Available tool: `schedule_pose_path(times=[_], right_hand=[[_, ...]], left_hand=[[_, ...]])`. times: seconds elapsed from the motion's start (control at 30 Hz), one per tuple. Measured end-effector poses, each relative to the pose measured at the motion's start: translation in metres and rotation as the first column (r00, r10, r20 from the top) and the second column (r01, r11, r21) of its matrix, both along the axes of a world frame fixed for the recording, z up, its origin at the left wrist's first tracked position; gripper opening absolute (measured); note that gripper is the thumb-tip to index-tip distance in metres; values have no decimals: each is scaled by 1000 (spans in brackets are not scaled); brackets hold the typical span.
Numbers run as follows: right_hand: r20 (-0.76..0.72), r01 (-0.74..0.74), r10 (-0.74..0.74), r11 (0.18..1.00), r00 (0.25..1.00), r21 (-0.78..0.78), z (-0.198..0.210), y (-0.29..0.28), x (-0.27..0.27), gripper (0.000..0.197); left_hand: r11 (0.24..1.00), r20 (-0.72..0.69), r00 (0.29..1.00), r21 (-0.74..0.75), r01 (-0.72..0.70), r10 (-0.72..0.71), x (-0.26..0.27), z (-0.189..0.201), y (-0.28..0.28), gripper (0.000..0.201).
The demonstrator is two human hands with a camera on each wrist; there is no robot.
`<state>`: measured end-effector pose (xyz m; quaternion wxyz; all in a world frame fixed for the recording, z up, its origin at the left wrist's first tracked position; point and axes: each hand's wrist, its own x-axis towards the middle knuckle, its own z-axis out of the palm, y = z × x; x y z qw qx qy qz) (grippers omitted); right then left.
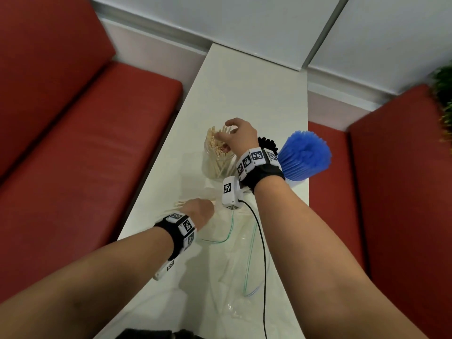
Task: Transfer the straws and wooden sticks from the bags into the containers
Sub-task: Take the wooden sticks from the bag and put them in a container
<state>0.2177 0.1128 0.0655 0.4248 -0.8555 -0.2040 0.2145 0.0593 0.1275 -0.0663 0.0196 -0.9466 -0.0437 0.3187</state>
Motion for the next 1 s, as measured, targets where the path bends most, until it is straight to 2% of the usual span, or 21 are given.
schedule_pose_path(times=[0.07, 0.13, 0.2, 0.27, 0.33, 0.4, 0.47, 0.53, 0.57, 0.6, 0.63, 0.7, 0.8, 0.87, 0.9, 0.93, 1.0], right_hand=[[55, 12, -13, 1000, 998, 26, 7, -8, -6, 50], [138, 44, -50, 998, 989, 48, 12, -18, -15, 51], [227, 93, -116, 989, 967, 111, 14, -31, -26, 42], [241, 111, -147, 982, 959, 156, 10, -48, -40, 32], [182, 40, -53, 997, 982, 71, -1, -64, -55, 29], [74, -111, 118, 990, 990, -87, -16, -78, -68, 35], [19, -272, 284, 933, 959, -236, -28, -92, -83, 53], [-31, -336, 342, 893, 939, -299, -37, -96, -98, 71], [-24, -344, 354, 887, 935, -308, -41, -93, -104, 71], [4, -347, 367, 883, 930, -317, -41, -89, -110, 61], [34, -346, 374, 886, 927, -309, -42, -84, -114, 44], [39, -299, 315, 928, 948, -223, -38, -79, -120, 9], [68, -218, 212, 971, 975, 100, -25, -87, -128, 24], [14, -108, 108, 951, 994, 291, -13, -93, -135, 13], [-23, -46, 58, 933, 998, 356, -6, -93, -139, 8], [-48, -14, 35, 922, 998, 387, 0, -93, -142, 10], [-56, 20, 2, 924, 998, 382, 8, -92, -142, 28]], left_hand=[[996, 13, 996, 24, -89, 88, 0, 9, -4, 29], [993, 40, 993, 36, -111, 109, -2, 19, -9, 26], [990, 80, 990, 76, -119, 113, -4, 29, -11, 24], [986, 95, 992, 137, -100, 88, -4, 42, -13, 25], [981, 84, 994, 176, -79, 65, -2, 59, -14, 26], [974, 69, 996, 217, -70, 56, 2, 83, -13, 27], [962, 56, 996, 262, -83, 71, 5, 110, -12, 27], [944, 40, 993, 310, -117, 110, 7, 138, -15, 27], [936, 42, 991, 324, -135, 128, 7, 151, -18, 27], [929, 51, 987, 333, -160, 151, 8, 165, -21, 27], [923, 66, 983, 337, -184, 171, 8, 178, -26, 27], [911, 103, 973, 340, -231, 208, 7, 202, -37, 22], [931, 235, 963, 305, -202, 132, 3, 231, -49, 21], [962, 360, 932, 264, -65, -36, 0, 250, -46, 11], [980, 450, 888, 198, -2, -89, -1, 261, -42, 15], [993, 540, 836, 115, 38, -95, -2, 271, -37, 31], [996, 683, 728, 3, 88, -67, -3, 281, -30, 51]])
